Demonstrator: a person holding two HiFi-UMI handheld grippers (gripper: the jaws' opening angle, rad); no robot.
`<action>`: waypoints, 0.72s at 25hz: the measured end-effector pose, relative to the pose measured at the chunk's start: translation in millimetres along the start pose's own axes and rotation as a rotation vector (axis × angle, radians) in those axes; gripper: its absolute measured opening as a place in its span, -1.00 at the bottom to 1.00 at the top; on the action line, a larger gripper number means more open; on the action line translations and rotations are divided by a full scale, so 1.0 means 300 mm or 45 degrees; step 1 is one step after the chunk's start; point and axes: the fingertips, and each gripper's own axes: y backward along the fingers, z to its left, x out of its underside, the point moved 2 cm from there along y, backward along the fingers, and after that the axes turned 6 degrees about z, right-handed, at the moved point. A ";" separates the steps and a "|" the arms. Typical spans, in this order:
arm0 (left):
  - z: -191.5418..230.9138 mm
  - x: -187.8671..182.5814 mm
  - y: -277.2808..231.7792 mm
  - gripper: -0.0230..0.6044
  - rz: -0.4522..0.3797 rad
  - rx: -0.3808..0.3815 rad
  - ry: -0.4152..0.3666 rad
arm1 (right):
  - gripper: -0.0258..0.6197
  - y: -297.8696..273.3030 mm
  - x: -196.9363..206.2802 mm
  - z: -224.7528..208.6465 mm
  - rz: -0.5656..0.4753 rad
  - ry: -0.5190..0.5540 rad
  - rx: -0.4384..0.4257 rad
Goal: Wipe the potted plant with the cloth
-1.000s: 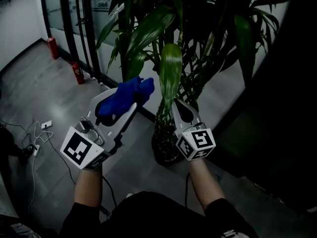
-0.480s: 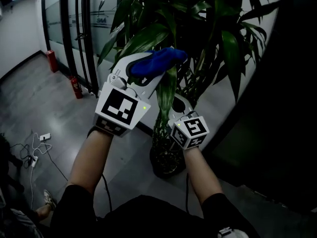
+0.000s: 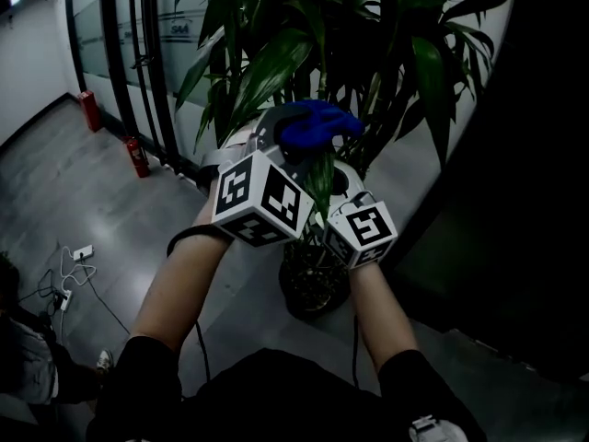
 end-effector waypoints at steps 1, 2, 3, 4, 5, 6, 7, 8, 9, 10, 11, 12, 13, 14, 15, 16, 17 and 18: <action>-0.016 0.004 0.002 -0.43 0.001 0.017 0.003 | -0.91 0.003 0.005 0.003 0.003 -0.004 0.002; -0.031 0.008 0.004 -0.43 0.004 0.030 0.003 | -0.91 0.006 0.012 0.003 0.007 -0.005 0.006; -0.045 0.011 0.007 -0.43 0.009 0.039 -0.002 | -0.91 0.008 0.020 0.003 0.010 -0.002 0.009; -0.058 0.014 0.011 -0.43 0.013 0.044 -0.010 | -0.91 0.011 0.025 0.002 0.013 0.001 0.012; -0.071 0.015 0.016 -0.43 0.017 0.048 -0.018 | -0.91 0.015 0.026 0.003 0.013 0.004 0.011; -0.083 0.017 0.022 -0.43 0.020 0.052 -0.025 | -0.91 0.018 0.025 0.005 0.010 0.010 0.009; -0.096 0.019 0.028 -0.43 0.022 0.055 -0.030 | -0.91 0.021 0.023 0.006 0.007 0.017 0.006; -0.106 0.021 0.034 -0.43 0.024 0.056 -0.032 | -0.91 0.024 0.022 0.008 0.005 0.020 0.005; -0.115 0.024 0.040 -0.43 0.026 0.055 -0.034 | -0.91 0.025 0.024 0.010 0.005 0.020 0.004; -0.122 0.026 0.046 -0.43 0.029 0.055 -0.035 | -0.91 0.026 0.029 0.013 0.007 0.017 0.004; -0.129 0.029 0.051 -0.43 0.031 0.057 -0.034 | -0.91 0.026 0.035 0.015 0.009 0.013 0.005; -0.134 0.032 0.056 -0.43 0.032 0.063 -0.029 | -0.91 0.027 0.041 0.017 0.011 0.009 0.004; -0.140 0.036 0.061 -0.43 0.033 0.070 -0.020 | -0.91 0.027 0.047 0.019 0.013 0.007 0.002; -0.145 0.039 0.066 -0.43 0.034 0.078 -0.011 | -0.91 0.027 0.052 0.022 0.016 0.010 0.001; -0.149 0.043 0.071 -0.43 0.036 0.084 -0.003 | -0.91 0.027 0.057 0.024 0.020 0.012 0.001; -0.154 0.047 0.078 -0.43 0.039 0.087 0.001 | -0.91 0.028 0.064 0.026 0.025 0.014 0.003; -0.159 0.049 0.084 -0.43 0.043 0.090 0.002 | -0.91 0.030 0.071 0.029 0.029 0.012 0.005; -0.165 0.050 0.092 -0.43 0.046 0.092 0.002 | -0.91 0.032 0.075 0.033 0.031 0.006 0.003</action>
